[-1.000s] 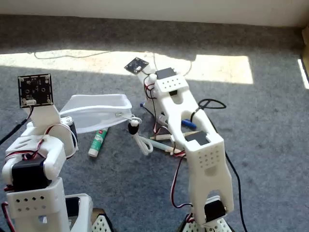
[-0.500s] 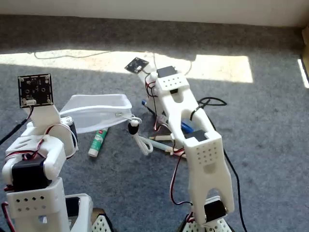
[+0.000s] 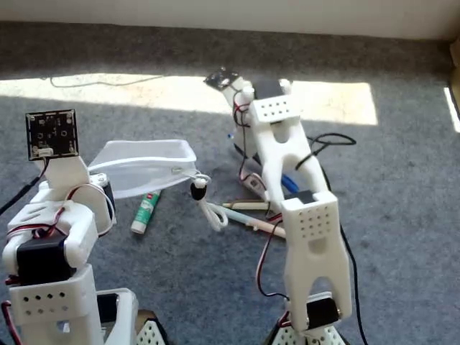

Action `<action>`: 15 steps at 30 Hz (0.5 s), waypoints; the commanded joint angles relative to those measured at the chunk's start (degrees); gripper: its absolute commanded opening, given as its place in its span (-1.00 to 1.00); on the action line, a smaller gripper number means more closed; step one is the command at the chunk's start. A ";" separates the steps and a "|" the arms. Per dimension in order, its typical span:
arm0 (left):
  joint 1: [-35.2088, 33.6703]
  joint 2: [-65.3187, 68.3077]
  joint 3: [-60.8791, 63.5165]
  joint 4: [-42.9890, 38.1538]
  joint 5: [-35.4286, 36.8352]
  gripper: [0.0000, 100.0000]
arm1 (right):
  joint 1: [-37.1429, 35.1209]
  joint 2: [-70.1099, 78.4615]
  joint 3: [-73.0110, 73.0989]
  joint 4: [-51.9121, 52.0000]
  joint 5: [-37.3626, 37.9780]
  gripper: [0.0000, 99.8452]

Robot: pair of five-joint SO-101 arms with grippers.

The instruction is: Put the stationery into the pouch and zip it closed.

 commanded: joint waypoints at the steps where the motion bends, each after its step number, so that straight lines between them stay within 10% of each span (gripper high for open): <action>1: 2.33 0.40 -1.01 -1.05 0.62 -0.99 | 0.92 -1.89 -7.78 4.44 0.26 -0.99; 15: 7.52 13.93 -11.12 -1.76 0.70 -0.99 | 3.91 -2.33 -25.01 11.65 -7.38 -0.99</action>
